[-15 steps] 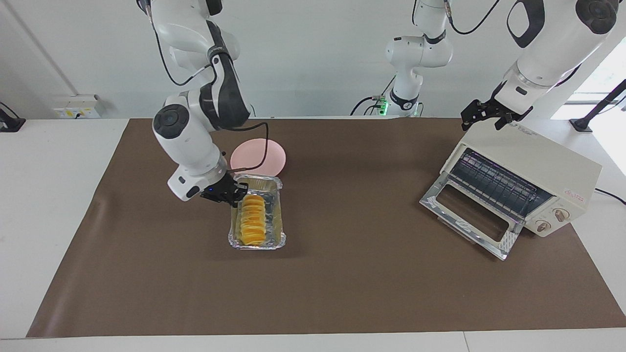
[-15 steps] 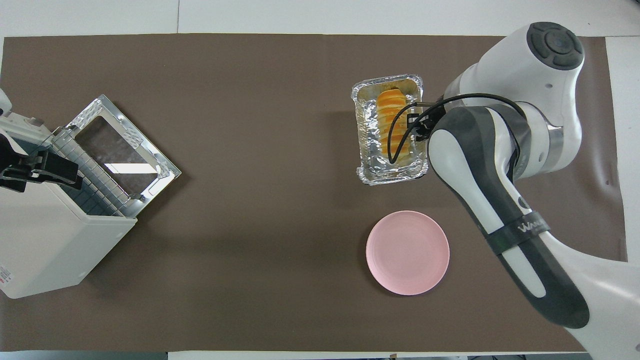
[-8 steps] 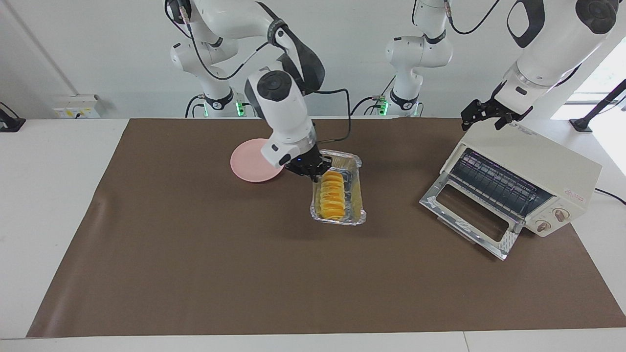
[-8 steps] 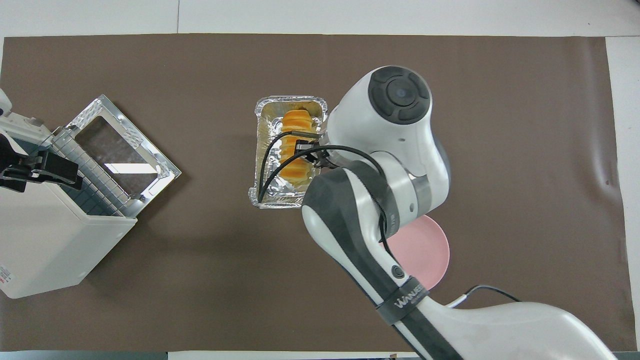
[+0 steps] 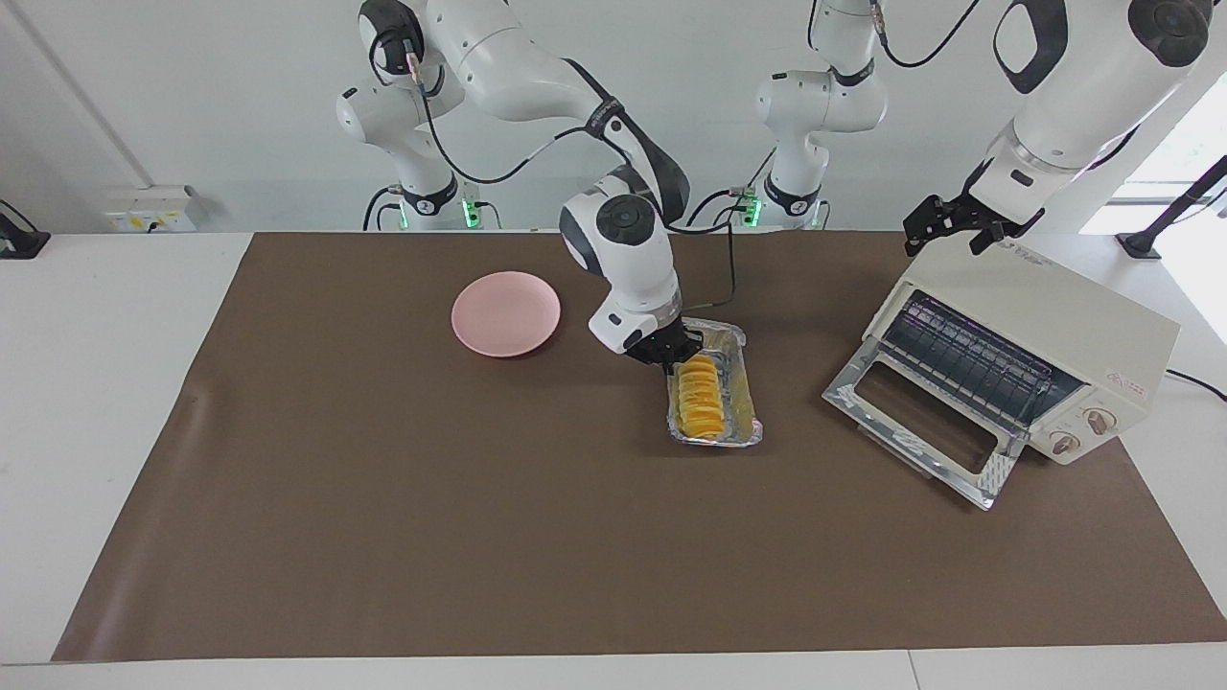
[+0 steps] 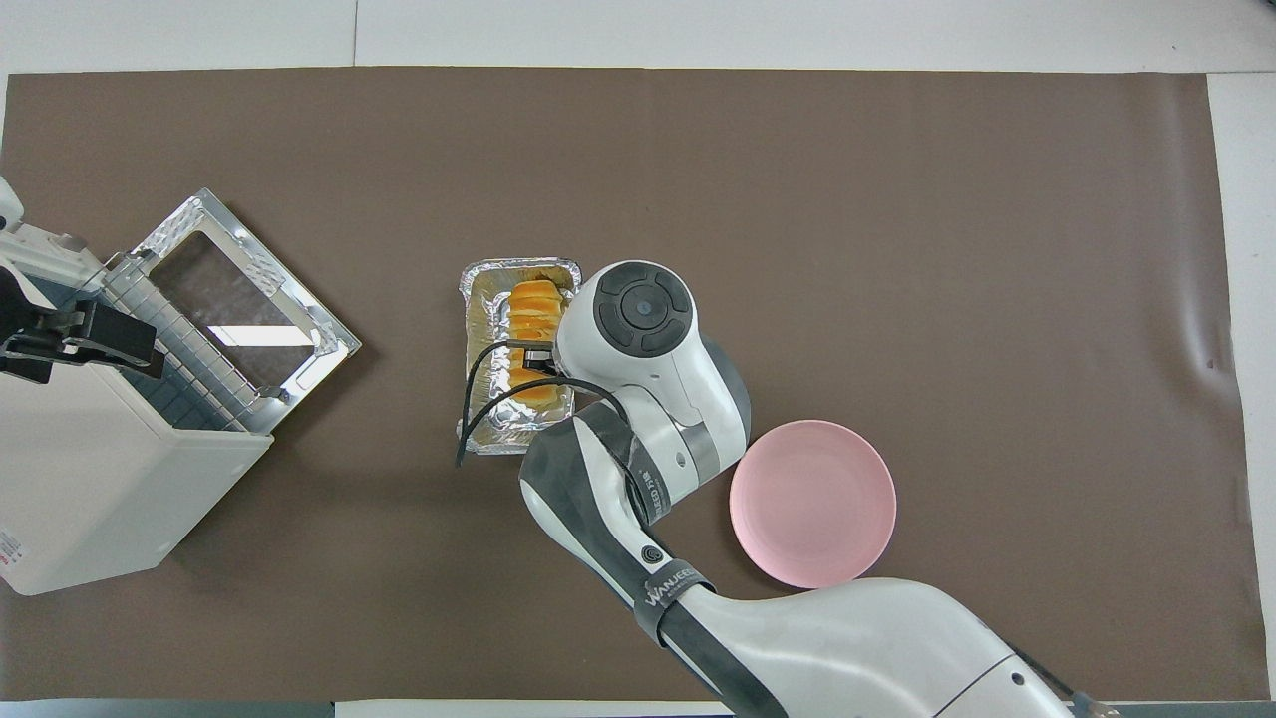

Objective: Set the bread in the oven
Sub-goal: 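Slide the foil tray toward the toaster oven with the right gripper, then release the tray and withdraw the right gripper while the left gripper rises, then reach the left gripper down to the foil tray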

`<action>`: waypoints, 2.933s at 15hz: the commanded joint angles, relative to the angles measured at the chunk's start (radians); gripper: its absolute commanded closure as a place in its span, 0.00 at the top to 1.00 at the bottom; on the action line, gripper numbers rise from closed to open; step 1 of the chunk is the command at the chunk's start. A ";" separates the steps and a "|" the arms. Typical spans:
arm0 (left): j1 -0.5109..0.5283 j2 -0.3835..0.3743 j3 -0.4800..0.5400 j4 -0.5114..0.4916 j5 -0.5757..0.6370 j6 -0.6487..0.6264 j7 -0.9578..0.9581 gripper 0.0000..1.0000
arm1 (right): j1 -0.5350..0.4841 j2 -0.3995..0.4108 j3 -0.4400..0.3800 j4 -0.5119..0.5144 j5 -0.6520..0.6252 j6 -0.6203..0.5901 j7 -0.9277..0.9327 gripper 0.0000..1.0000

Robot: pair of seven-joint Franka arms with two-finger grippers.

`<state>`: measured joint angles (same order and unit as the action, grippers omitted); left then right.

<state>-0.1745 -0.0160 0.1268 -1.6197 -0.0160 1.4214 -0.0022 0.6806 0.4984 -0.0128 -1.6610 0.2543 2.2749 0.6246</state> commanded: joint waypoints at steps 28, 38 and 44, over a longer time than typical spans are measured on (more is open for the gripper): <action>-0.138 0.123 -0.042 0.123 -0.091 0.117 -0.140 1.00 | -0.570 -0.538 -0.013 -0.063 -0.230 -0.675 -0.741 1.00; -0.378 0.473 -0.050 0.218 -0.090 0.467 -0.461 1.00 | -0.739 -0.554 0.067 -0.088 -0.236 -0.631 -0.761 1.00; -0.479 0.513 -0.047 0.071 -0.087 0.510 -0.610 1.00 | -0.739 -0.535 0.067 -0.046 -0.234 -0.672 -0.754 1.00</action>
<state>-0.6247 0.5490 0.0632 -1.4529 -0.0987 1.9004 -0.5685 -0.0351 -0.0439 0.0326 -1.7192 0.0340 1.6249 -0.1197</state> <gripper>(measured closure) 0.000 0.000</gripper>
